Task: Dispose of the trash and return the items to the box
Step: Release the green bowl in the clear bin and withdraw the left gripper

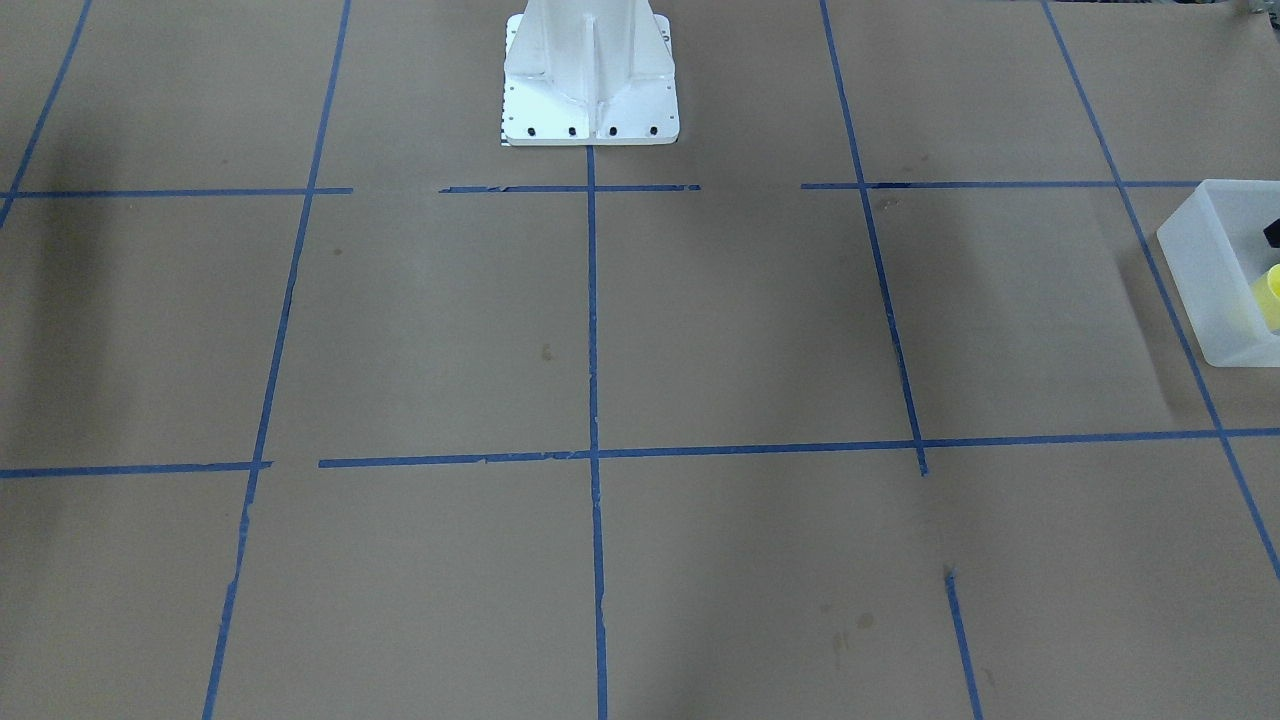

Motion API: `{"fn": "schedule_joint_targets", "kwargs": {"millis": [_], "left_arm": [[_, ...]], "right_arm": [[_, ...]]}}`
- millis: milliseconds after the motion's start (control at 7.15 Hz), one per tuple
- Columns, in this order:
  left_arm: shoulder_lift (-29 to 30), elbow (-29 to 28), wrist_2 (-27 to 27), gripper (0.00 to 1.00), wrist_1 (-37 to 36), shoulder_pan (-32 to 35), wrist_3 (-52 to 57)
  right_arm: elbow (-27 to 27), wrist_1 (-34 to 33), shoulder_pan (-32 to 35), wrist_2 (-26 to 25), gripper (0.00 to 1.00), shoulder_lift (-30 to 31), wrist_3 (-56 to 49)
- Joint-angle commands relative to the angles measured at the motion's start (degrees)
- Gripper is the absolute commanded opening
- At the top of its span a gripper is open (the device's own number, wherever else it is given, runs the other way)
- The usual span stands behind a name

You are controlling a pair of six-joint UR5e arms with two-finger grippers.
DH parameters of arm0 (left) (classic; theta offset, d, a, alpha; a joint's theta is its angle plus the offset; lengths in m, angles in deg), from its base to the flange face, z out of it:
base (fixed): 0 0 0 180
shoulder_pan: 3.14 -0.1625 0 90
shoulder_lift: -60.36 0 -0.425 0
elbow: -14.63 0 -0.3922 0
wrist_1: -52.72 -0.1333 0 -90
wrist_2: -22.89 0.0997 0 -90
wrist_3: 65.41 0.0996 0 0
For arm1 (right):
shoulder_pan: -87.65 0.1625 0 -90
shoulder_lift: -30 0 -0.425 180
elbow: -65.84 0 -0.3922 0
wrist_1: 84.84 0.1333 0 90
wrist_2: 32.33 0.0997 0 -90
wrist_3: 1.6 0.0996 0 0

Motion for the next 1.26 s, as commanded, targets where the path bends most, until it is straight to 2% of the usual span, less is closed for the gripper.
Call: {"fn": "schedule_joint_targets", "kwargs": {"millis": [0, 140, 280, 420, 559, 839, 1119], "left_arm": [[-0.24, -0.81, -1.31, 1.00, 2.43, -1.65, -2.38], [-0.94, -0.91, -1.31, 1.00, 2.44, -1.65, -2.29], [-3.99, -3.70, -0.87, 1.00, 4.00, -1.48, 4.41], [-4.37, -7.12, -0.70, 1.00, 5.15, -1.04, 13.52], [-4.11, -7.15, -0.43, 1.00, 4.99, -0.78, 10.74], [-3.23, -6.45, -0.34, 1.00, 5.25, -0.77, 3.44], [-4.11, -6.80, -0.34, 1.00, 5.51, -0.77, 4.21]], "right_arm": [[1.29, -4.04, -1.00, -0.89, 1.00, -0.06, -0.88], [1.02, -3.87, -1.09, -0.89, 1.00, -1.19, -0.88], [-1.16, -3.78, -0.91, -0.72, 1.00, -3.11, -0.97], [-5.18, -3.78, 0.92, -0.02, 1.00, -5.65, -2.97], [-5.66, -3.86, 0.93, -0.28, 1.00, -6.72, -3.52], [-10.56, -3.78, 1.72, -0.19, 1.00, -9.97, -5.01], [-11.46, -3.60, 2.78, -0.01, 1.00, -9.72, -5.54]]}}
